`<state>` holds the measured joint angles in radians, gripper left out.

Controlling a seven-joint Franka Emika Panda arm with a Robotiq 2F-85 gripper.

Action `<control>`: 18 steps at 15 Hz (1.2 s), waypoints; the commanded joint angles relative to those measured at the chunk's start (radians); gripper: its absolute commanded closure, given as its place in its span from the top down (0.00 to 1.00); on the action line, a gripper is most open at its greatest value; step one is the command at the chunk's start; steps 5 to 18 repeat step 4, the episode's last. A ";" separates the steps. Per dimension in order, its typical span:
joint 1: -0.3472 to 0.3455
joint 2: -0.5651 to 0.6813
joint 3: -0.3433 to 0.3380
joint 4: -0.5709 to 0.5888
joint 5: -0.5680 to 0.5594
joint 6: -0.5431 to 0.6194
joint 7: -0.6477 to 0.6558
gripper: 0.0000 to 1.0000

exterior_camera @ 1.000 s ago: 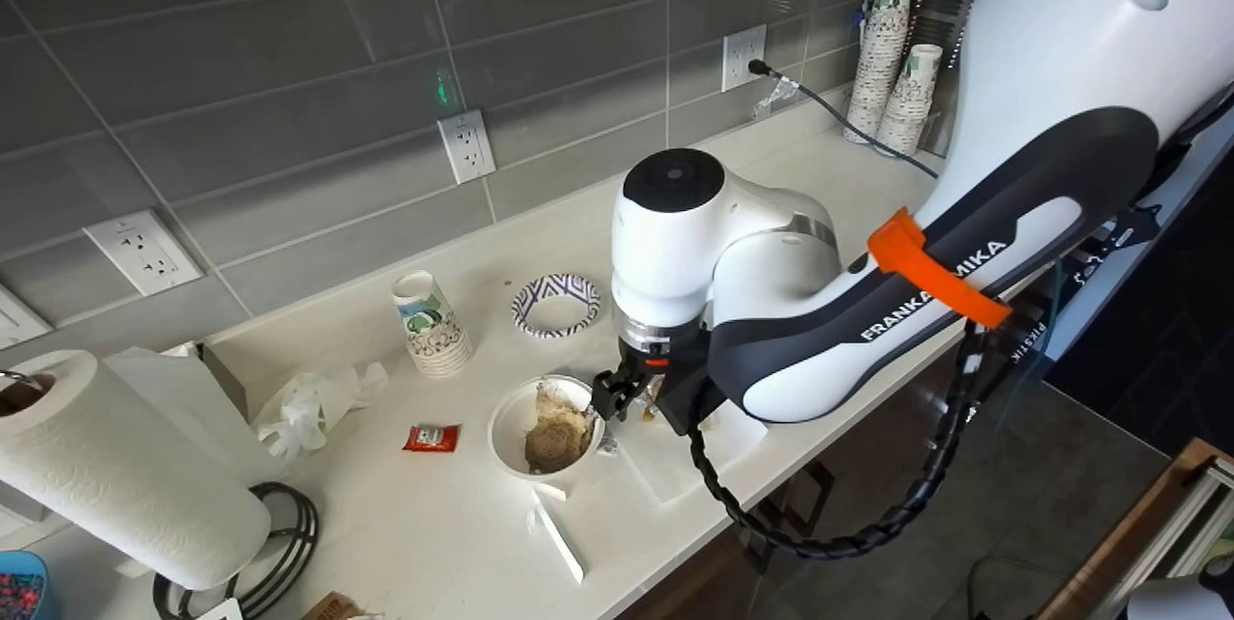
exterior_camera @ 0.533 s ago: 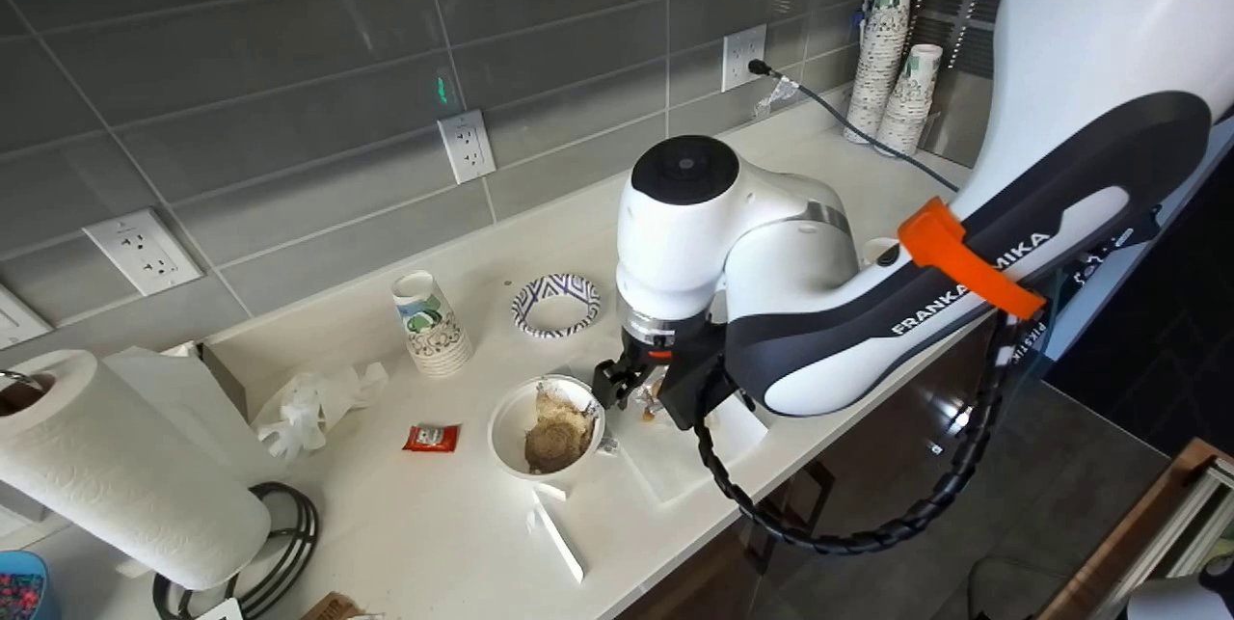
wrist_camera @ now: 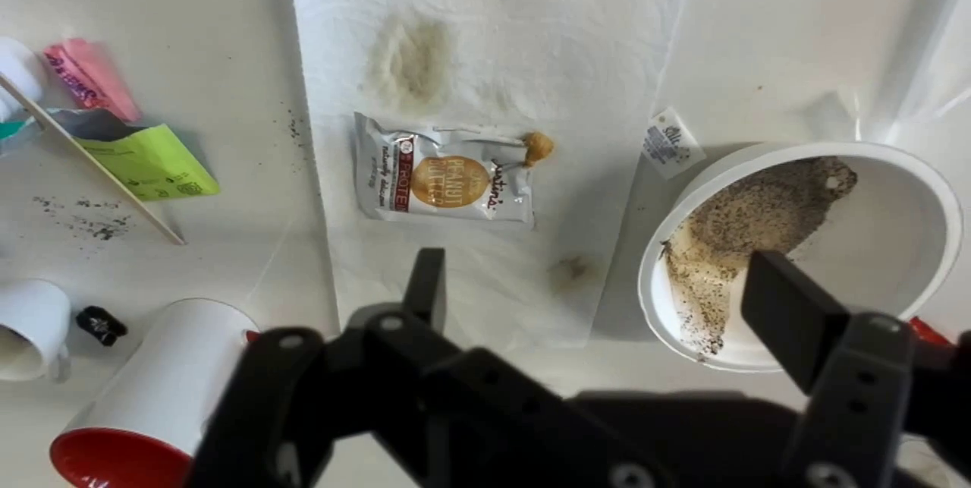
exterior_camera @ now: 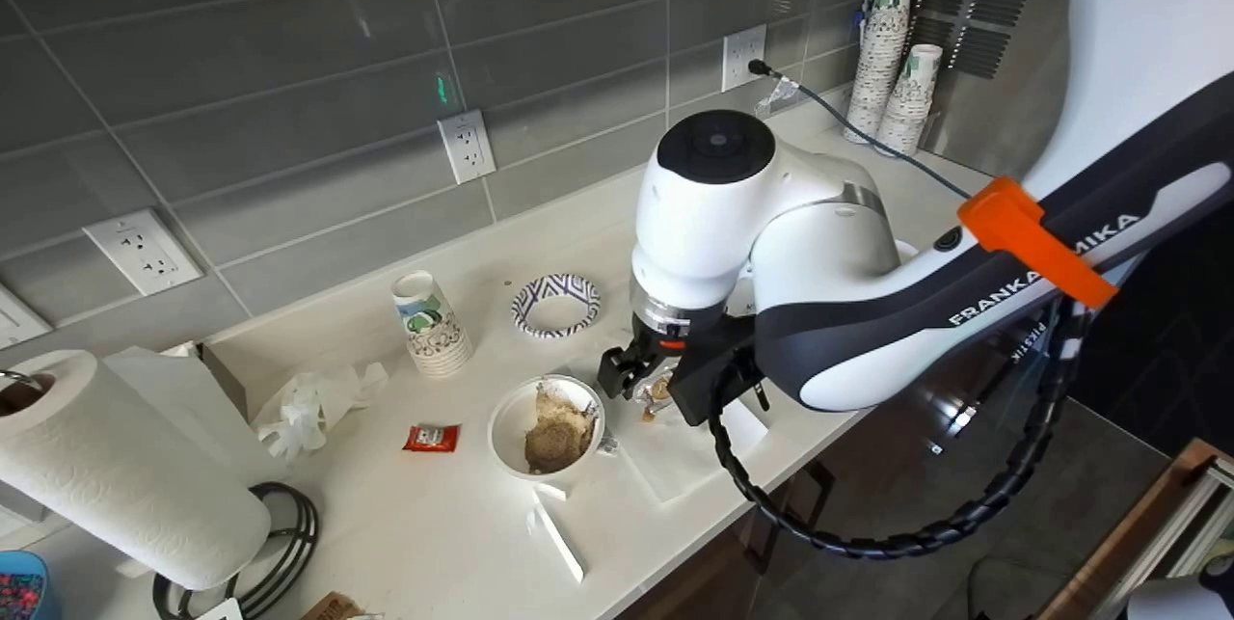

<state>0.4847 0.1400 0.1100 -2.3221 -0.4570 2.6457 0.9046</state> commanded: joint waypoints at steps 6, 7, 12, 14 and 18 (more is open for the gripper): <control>-0.042 -0.008 0.040 -0.008 -0.006 -0.004 0.006 1.00; -0.042 -0.008 0.040 -0.008 -0.006 -0.004 0.006 1.00; -0.042 -0.008 0.040 -0.008 -0.006 -0.004 0.006 1.00; -0.042 -0.008 0.040 -0.008 -0.006 -0.004 0.006 1.00; -0.042 -0.008 0.040 -0.008 -0.006 -0.004 0.006 1.00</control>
